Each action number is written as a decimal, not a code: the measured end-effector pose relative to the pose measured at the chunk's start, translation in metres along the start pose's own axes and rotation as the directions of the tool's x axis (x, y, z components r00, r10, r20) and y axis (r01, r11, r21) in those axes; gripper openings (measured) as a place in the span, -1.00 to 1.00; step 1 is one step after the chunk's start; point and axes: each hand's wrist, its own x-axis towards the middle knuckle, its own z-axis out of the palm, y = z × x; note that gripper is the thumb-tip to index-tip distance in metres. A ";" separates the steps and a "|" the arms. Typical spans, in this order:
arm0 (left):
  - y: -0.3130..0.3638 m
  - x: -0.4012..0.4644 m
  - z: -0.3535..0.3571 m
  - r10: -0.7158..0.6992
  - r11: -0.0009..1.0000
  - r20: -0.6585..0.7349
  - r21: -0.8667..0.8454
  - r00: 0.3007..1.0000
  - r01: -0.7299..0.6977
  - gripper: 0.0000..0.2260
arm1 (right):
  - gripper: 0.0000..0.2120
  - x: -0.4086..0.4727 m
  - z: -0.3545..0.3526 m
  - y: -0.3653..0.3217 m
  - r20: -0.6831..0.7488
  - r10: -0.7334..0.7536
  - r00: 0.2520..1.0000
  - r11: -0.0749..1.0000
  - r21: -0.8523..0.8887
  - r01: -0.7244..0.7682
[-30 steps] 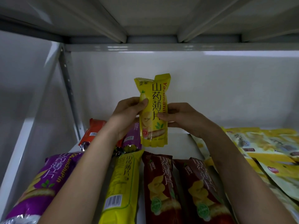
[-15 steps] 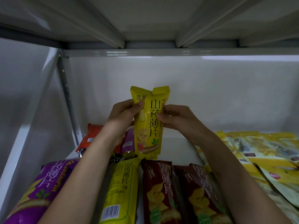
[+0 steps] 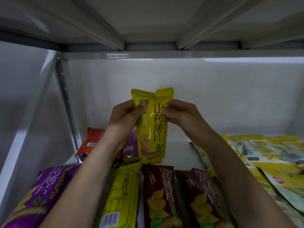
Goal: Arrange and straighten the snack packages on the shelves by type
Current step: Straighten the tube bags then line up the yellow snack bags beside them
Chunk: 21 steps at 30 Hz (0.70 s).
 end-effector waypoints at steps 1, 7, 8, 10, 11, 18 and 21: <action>0.000 0.000 0.000 0.022 1.000 0.002 0.007 1.000 -0.022 -0.67 | -0.74 0.000 0.001 -0.002 0.020 0.006 1.000 1.000 0.025 -0.006; 0.000 -0.002 0.007 -0.007 0.999 0.123 0.048 0.992 0.001 -0.52 | -0.80 0.000 0.010 -0.004 -0.140 -0.012 0.990 0.997 0.080 0.023; 0.000 -0.002 0.008 -0.028 0.999 0.156 0.045 0.987 0.021 -0.53 | -0.81 0.000 0.009 -0.004 -0.161 -0.007 0.987 0.996 0.083 0.021; -0.002 -0.003 0.007 -0.047 0.998 0.208 0.052 0.977 0.037 -0.58 | -0.84 -0.001 0.008 -0.005 -0.198 -0.002 0.980 0.997 0.081 0.018; -0.002 -0.003 0.007 -0.044 0.998 0.213 0.062 0.976 0.032 -0.62 | -0.86 -0.001 0.008 -0.006 -0.208 -0.002 0.978 0.997 0.077 0.018; -0.003 -0.006 0.003 0.053 0.989 0.168 0.131 0.984 -0.075 -0.63 | -0.93 -0.004 0.006 -0.014 -0.115 0.019 0.993 0.994 0.108 -0.007; -0.001 -0.004 0.002 0.015 0.997 0.210 0.076 0.978 -0.032 -0.62 | -0.90 -0.007 0.007 -0.017 -0.134 0.001 0.991 0.993 0.115 0.014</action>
